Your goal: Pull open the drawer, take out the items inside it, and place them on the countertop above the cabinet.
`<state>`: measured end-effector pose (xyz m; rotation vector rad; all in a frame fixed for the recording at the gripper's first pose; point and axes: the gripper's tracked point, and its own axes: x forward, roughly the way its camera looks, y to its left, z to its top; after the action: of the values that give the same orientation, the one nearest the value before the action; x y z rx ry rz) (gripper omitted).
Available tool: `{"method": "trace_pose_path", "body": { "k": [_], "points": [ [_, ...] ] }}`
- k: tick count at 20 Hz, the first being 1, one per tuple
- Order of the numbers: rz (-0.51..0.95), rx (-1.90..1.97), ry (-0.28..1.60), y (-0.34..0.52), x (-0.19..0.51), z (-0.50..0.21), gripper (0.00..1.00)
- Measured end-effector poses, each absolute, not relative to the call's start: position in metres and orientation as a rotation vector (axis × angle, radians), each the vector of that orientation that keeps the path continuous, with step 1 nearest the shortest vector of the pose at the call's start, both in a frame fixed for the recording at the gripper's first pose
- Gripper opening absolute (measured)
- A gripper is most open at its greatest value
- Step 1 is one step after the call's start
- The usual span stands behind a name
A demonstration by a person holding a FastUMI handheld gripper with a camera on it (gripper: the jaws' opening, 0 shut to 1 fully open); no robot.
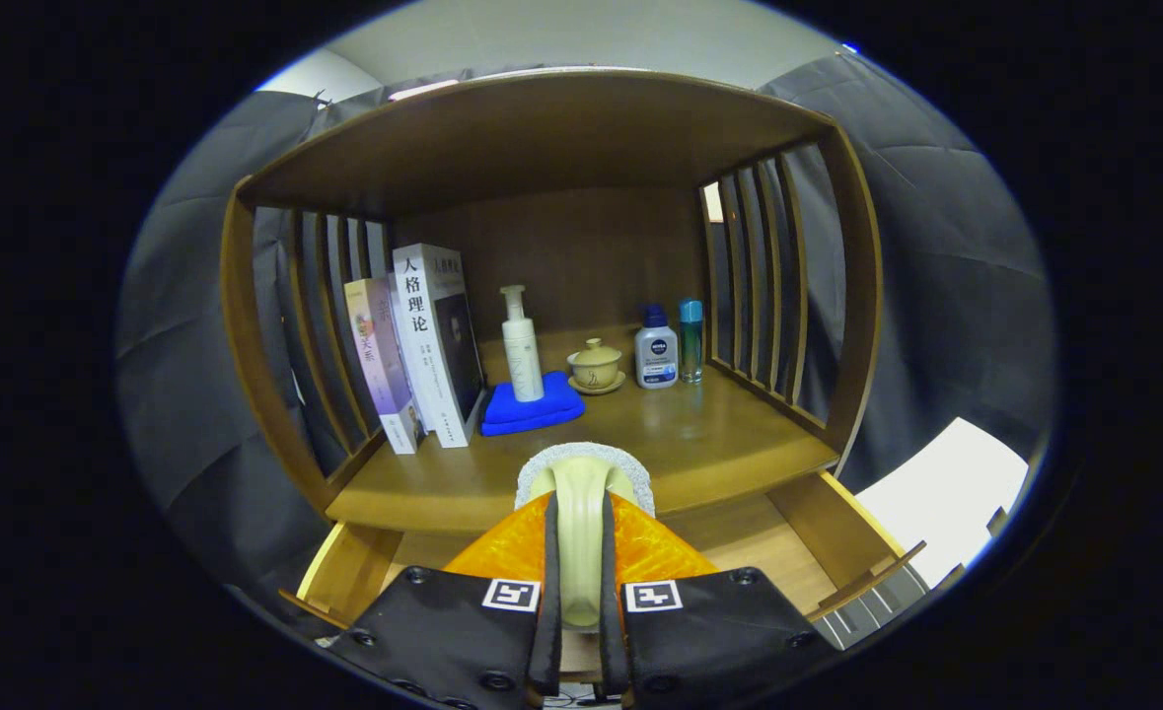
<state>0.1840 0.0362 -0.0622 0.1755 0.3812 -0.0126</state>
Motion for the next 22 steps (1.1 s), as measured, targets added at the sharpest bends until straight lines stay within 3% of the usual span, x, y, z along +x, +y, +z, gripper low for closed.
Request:
{"method": "trace_pose_path", "body": {
  "k": [16, 19, 22],
  "points": [
    [0.066, 0.131, 0.501, 0.039, 0.314, -0.082, 0.18],
    [0.042, 0.138, 0.482, 0.029, 0.313, -0.085, 0.28],
    [0.061, 0.168, 0.415, 0.027, 0.314, -0.075, 0.70]
  ]
}}
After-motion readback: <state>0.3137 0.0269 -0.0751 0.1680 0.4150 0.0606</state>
